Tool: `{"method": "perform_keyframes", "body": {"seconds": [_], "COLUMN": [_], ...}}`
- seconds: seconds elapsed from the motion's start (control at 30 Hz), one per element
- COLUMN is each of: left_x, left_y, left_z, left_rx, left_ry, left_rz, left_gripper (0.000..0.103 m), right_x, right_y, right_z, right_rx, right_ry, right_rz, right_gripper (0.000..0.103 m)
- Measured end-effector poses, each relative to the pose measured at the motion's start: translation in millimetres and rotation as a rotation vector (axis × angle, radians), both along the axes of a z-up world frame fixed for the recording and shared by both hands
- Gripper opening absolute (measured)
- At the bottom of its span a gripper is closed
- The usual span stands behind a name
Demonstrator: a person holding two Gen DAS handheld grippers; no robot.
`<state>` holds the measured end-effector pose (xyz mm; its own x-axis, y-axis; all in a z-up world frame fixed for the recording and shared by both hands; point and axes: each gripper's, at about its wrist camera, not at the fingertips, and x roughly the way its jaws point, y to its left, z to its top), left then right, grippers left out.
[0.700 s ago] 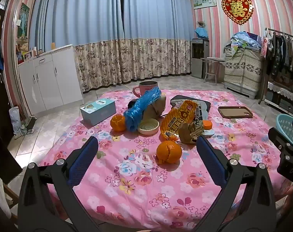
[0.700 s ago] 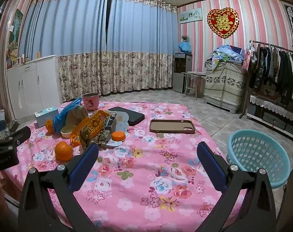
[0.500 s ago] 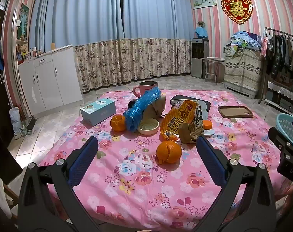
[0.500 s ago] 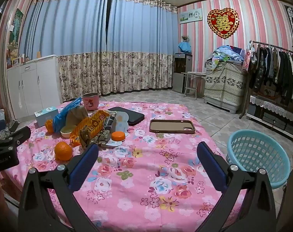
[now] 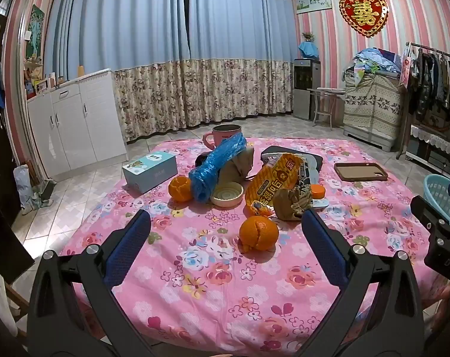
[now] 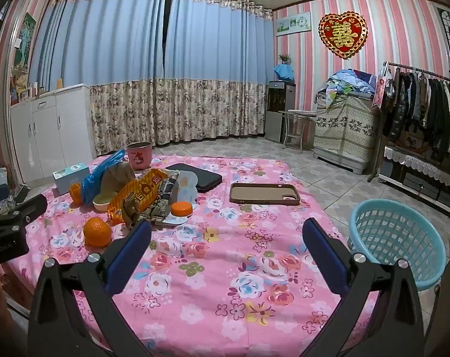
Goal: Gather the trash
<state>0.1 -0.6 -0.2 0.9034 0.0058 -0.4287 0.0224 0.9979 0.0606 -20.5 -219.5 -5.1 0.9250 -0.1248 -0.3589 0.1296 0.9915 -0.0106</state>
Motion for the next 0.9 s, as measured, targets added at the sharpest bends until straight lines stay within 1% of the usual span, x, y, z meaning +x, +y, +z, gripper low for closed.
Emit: {"method": "perform_keyframes", "body": {"seconds": [0.9], "left_x": [0.2], "left_y": [0.1], "left_z": [0.0], "left_rx": [-0.004], "left_ry": [0.001], "left_rz": [0.001], "left_gripper": [0.098], "right_x": [0.4], "right_y": [-0.7], "right_z": [-1.3], "right_rx": [-0.001], "right_ry": [0.004], "right_rz": [-0.001], "right_gripper": [0.100]}}
